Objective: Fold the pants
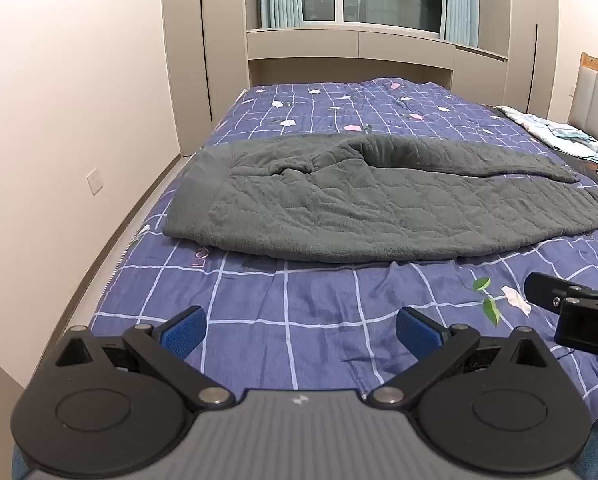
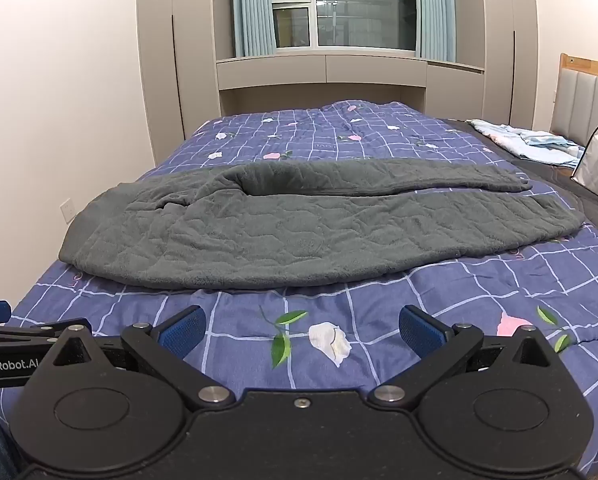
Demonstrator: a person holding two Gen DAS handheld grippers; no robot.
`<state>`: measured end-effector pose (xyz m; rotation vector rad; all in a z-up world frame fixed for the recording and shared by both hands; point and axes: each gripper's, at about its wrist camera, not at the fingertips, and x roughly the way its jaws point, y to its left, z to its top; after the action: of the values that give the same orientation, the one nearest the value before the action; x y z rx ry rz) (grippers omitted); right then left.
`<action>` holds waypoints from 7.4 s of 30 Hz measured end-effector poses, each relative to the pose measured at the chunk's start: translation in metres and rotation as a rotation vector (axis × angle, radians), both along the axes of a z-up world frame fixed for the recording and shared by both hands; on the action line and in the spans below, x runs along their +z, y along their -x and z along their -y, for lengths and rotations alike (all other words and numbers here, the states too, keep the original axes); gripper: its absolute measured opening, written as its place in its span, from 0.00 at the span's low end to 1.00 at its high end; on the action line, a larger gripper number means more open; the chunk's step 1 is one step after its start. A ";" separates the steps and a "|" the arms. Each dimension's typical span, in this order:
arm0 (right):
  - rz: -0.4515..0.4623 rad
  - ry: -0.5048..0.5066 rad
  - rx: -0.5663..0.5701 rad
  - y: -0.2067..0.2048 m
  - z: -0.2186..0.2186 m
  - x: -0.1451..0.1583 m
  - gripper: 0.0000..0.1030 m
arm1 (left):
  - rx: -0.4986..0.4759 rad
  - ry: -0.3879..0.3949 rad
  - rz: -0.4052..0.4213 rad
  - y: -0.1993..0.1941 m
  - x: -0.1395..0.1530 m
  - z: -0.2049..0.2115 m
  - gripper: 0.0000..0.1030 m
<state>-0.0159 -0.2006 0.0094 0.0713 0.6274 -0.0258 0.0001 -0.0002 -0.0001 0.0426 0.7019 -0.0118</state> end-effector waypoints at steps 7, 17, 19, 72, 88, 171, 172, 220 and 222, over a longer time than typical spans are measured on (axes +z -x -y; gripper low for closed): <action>0.001 0.001 -0.001 0.000 0.000 0.000 1.00 | 0.000 0.002 0.000 0.000 0.000 0.000 1.00; -0.001 -0.002 -0.001 0.000 0.001 -0.001 1.00 | -0.002 0.006 -0.006 0.002 -0.001 -0.003 1.00; -0.001 -0.002 -0.001 0.000 0.001 -0.001 1.00 | -0.002 0.006 -0.007 0.002 -0.001 -0.003 1.00; -0.004 -0.007 0.000 0.000 0.003 -0.002 1.00 | -0.002 0.003 -0.020 0.001 -0.012 0.005 1.00; -0.004 -0.009 -0.002 0.000 0.003 -0.003 1.00 | 0.005 -0.004 -0.034 0.000 -0.009 0.003 1.00; -0.289 0.032 0.706 -0.548 0.093 -0.050 0.76 | -0.529 -0.131 -0.158 -0.513 -0.022 -0.041 1.00; -0.299 0.032 0.714 -0.552 0.092 -0.053 0.76 | -0.531 -0.121 -0.185 -0.517 -0.027 -0.044 1.00; -0.183 0.415 0.642 -0.558 0.051 -0.039 0.12 | -0.280 -0.050 -0.356 -0.521 -0.024 -0.071 0.09; -0.175 0.393 0.632 -0.557 0.055 -0.039 0.12 | -0.280 -0.052 -0.354 -0.519 -0.025 -0.070 0.09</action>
<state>0.5410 -0.2554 -0.0300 -0.5152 0.7868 0.4588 0.5188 0.0699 -0.0251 0.1921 1.0455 -0.2752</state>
